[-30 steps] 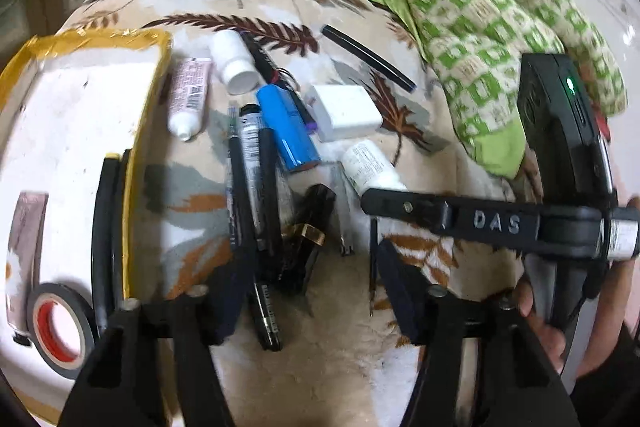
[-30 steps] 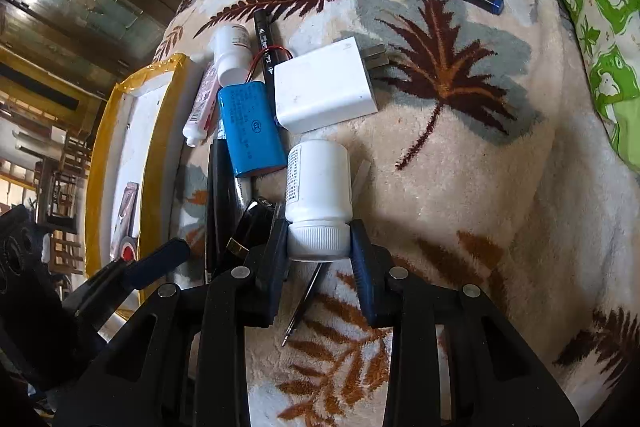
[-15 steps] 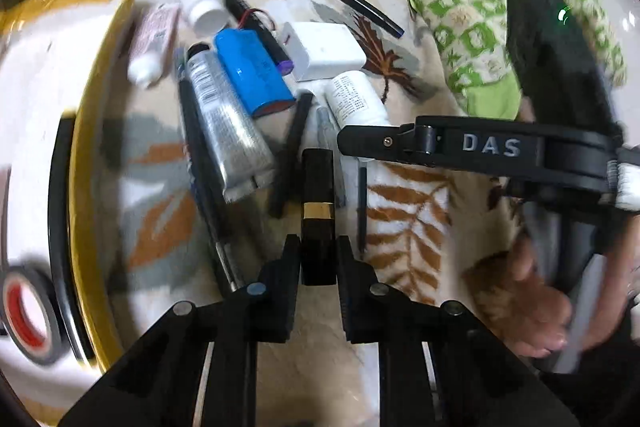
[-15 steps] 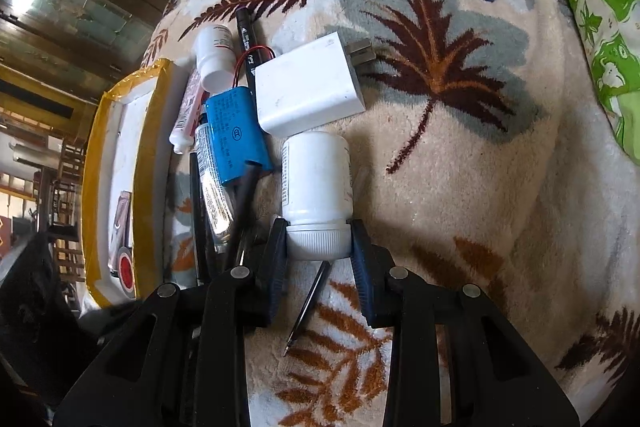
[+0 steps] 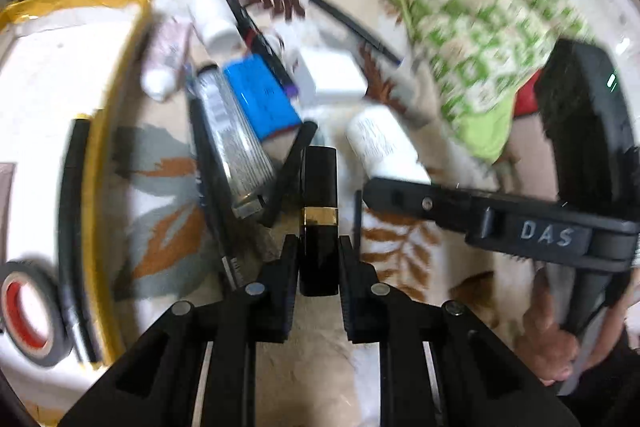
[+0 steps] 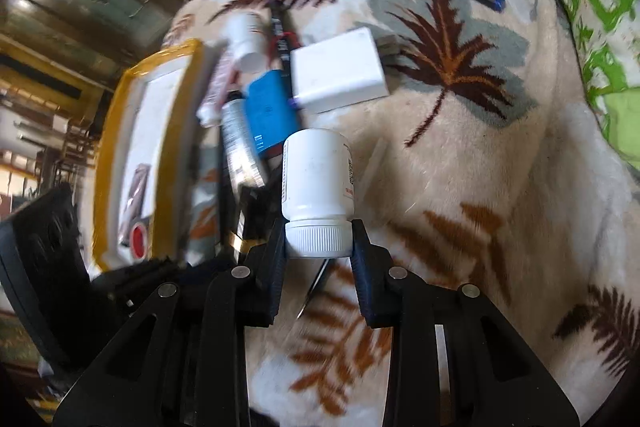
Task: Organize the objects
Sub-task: 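Carry the bottle and lipstick into the tray and open both tools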
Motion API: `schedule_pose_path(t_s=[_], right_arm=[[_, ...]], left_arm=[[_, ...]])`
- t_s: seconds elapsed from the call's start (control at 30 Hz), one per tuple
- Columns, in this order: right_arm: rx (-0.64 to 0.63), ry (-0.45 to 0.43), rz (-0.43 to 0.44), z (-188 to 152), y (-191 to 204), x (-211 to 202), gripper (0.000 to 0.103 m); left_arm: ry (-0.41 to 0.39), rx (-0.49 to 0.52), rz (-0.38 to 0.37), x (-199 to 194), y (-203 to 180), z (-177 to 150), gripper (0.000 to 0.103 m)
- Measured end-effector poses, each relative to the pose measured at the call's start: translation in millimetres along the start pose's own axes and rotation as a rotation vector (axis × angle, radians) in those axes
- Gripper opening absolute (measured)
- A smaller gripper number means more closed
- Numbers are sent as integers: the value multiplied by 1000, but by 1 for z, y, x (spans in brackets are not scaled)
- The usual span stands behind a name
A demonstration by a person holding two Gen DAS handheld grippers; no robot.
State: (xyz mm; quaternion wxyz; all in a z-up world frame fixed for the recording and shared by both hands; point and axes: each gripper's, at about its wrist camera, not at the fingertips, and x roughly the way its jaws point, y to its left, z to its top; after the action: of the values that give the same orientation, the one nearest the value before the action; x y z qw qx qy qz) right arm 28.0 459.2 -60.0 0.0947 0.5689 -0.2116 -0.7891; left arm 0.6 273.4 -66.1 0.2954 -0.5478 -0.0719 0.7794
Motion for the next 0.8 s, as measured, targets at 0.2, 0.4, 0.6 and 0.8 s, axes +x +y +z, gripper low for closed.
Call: schedule_pose_path(t_s=[0.2, 0.4, 0.6, 0.8], right_arm=[[-44, -29, 62, -6, 41, -24, 30], [-166, -28, 106, -4, 111, -19, 30], [-216, 39, 114, 10, 150, 33, 30], [-199, 106, 112, 25, 172, 91, 30]], left_arm=[[-121, -93, -82, -60, 12, -8, 17], [-237, -204, -41, -113, 59, -10, 17], [-250, -273, 82, -133, 121, 4, 17], [-123, -226, 203, -108, 158, 24, 17]])
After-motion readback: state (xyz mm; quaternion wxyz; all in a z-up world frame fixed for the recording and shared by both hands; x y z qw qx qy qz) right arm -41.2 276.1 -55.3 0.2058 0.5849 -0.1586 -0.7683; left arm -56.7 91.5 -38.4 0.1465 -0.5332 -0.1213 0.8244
